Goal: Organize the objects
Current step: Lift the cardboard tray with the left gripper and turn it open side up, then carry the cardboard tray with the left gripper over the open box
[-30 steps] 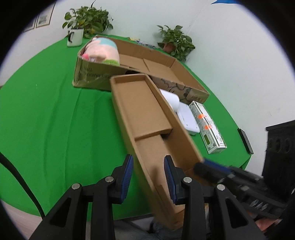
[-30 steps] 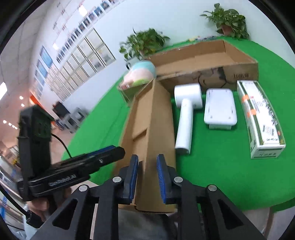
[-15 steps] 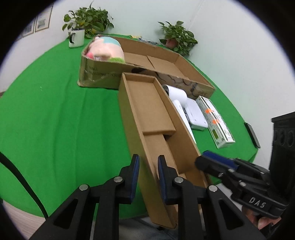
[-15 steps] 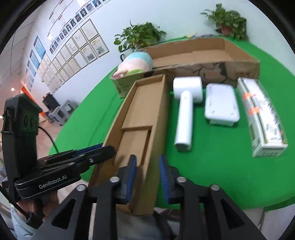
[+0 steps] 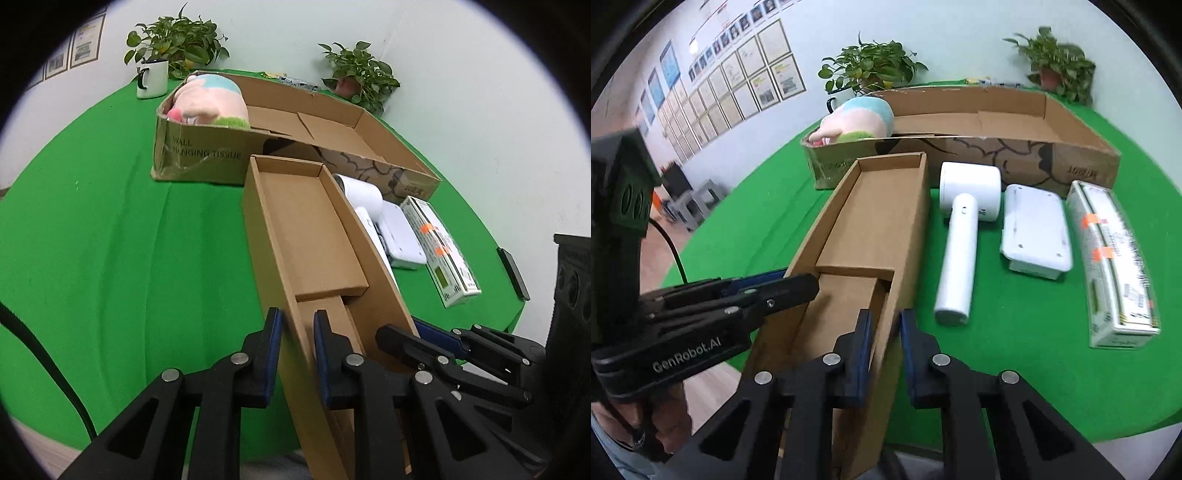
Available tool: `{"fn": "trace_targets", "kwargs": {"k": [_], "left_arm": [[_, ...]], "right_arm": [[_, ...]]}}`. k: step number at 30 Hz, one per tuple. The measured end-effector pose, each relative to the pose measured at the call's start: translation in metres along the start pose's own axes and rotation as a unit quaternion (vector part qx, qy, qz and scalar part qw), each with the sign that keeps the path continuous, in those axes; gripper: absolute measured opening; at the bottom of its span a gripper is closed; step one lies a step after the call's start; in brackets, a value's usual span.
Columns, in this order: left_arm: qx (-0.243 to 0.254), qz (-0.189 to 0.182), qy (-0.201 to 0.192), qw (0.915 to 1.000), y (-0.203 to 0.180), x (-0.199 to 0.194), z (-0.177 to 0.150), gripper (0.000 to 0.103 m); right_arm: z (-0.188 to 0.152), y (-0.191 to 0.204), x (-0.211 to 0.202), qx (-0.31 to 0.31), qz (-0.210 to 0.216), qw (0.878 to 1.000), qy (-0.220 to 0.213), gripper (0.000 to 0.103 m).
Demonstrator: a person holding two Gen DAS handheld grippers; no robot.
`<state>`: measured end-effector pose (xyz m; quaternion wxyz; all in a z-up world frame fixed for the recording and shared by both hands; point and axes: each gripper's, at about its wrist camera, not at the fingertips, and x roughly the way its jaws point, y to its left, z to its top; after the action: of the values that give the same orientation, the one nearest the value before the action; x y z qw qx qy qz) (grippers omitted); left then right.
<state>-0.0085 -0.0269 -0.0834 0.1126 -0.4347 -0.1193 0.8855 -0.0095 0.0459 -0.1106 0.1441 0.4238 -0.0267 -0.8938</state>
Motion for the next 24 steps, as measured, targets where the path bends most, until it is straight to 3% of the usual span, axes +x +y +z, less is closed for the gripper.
{"fn": "trace_targets", "kwargs": {"k": [13,24], "left_arm": [[-0.006,0.019,-0.001,0.9998,-0.006,-0.003,-0.002,0.015],[0.009,0.028,-0.049,0.9984,-0.022,-0.033,0.012,0.014]], "right_arm": [[0.003,-0.001,0.004,0.007,-0.015,1.0,0.003,0.012],[0.018,0.002,-0.025,0.006,-0.007,0.999,-0.045,0.012]]}}
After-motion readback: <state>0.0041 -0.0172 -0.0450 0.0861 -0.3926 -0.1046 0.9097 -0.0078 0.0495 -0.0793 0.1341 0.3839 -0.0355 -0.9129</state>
